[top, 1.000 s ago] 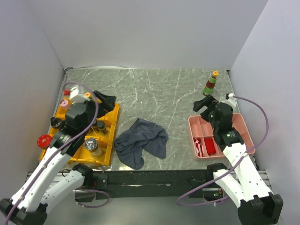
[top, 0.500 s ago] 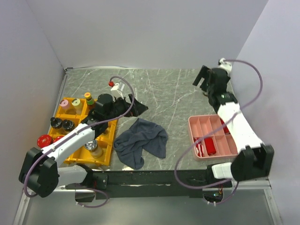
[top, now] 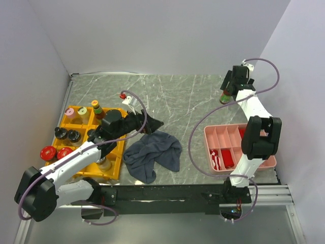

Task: Organize the condiment bottles
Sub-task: Move the bottle to the center of the board.

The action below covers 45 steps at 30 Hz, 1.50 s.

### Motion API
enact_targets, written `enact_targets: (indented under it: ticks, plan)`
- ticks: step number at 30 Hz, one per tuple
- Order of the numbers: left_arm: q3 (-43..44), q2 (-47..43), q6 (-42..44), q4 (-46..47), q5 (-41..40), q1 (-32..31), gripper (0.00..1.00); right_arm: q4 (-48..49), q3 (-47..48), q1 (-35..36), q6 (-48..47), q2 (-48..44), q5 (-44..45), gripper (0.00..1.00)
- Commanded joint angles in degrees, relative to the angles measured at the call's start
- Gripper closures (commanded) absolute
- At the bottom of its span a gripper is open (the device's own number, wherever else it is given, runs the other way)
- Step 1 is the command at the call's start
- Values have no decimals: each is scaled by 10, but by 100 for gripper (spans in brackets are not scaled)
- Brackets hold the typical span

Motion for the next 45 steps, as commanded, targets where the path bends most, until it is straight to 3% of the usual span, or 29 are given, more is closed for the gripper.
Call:
enact_targets:
  ticks: [1,10,13,17,23,29,45]
  plan:
    - [-27,-34,28,35,-30,-15,1,70,42,-8,-24,9,-13,14]
    - [-47,-54,41,40,-69,-25,1,95,94,-17,-46,75,-41,26]
    - [-44,-52,43,34,-74,-25,1,109,102,-17,-62,84,-37,35]
    - [-61,-70,44,38,-123,-26,1,112,103,-17,-75,83,-35,58]
    - [-92,-120,37,43,-212,-26,1,157,36,1,-74,26,-63,73]
    - [-121,-166,41,60,-237,-25,1,155,16,72,-77,-10,-64,76]
    - [-119,-180,34,51,-247,-26,1,163,-39,286,-40,-85,-110,76]
